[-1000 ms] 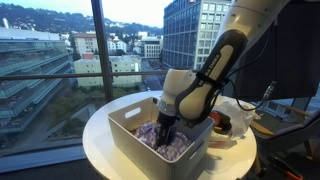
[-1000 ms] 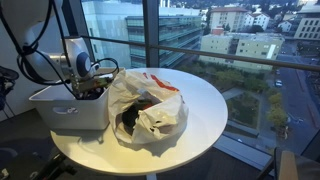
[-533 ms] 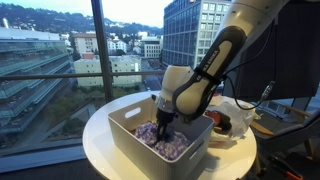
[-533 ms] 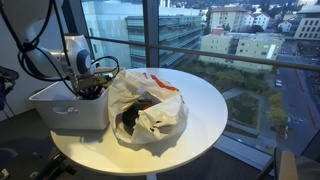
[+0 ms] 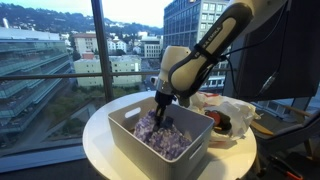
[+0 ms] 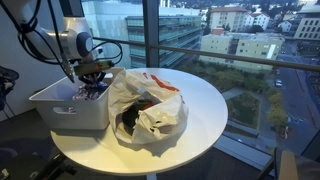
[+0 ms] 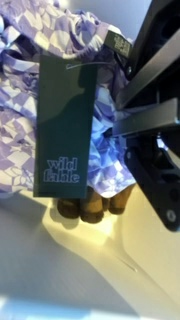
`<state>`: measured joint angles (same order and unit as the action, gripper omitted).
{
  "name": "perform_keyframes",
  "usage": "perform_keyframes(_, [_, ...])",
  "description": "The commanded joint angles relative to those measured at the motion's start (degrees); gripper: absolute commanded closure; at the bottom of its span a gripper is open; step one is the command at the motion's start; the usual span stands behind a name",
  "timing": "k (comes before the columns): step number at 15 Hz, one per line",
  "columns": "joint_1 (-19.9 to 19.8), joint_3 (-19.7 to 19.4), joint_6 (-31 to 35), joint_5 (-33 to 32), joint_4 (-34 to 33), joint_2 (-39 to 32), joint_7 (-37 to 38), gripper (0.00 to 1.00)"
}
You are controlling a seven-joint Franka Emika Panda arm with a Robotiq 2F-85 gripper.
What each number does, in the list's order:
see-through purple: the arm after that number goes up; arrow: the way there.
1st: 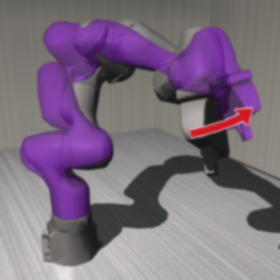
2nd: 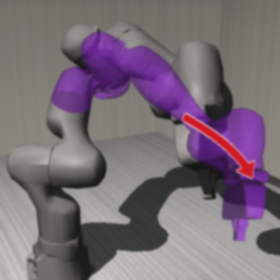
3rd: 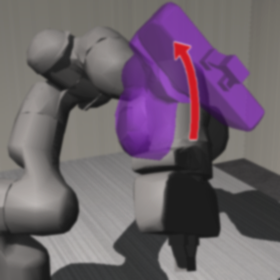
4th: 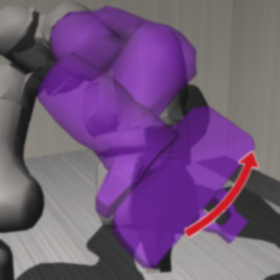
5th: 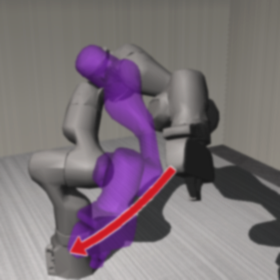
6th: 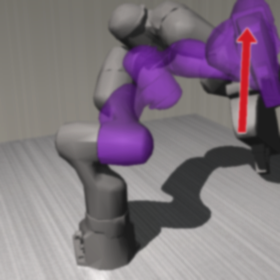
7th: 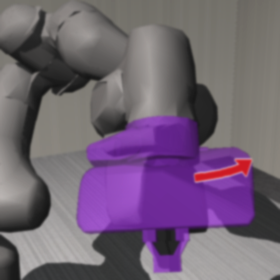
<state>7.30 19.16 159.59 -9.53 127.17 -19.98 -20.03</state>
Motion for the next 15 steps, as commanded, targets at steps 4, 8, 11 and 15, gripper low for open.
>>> perform_keyframes(4, [0.9,-6.4,-4.2,-4.1,-2.3,13.3,1.9,0.93])
perform_keyframes(8, [0.4,-9.7,-5.2,-8.2,-4.2,20.0,4.3,0.93])
perform_keyframes(11, [-0.4,-11.2,-5.5,-11.8,-5.7,24.4,7.5,0.93])
perform_keyframes(15, [-2.6,-11.7,-7.5,-17.8,-7.7,29.6,12.6,0.94])
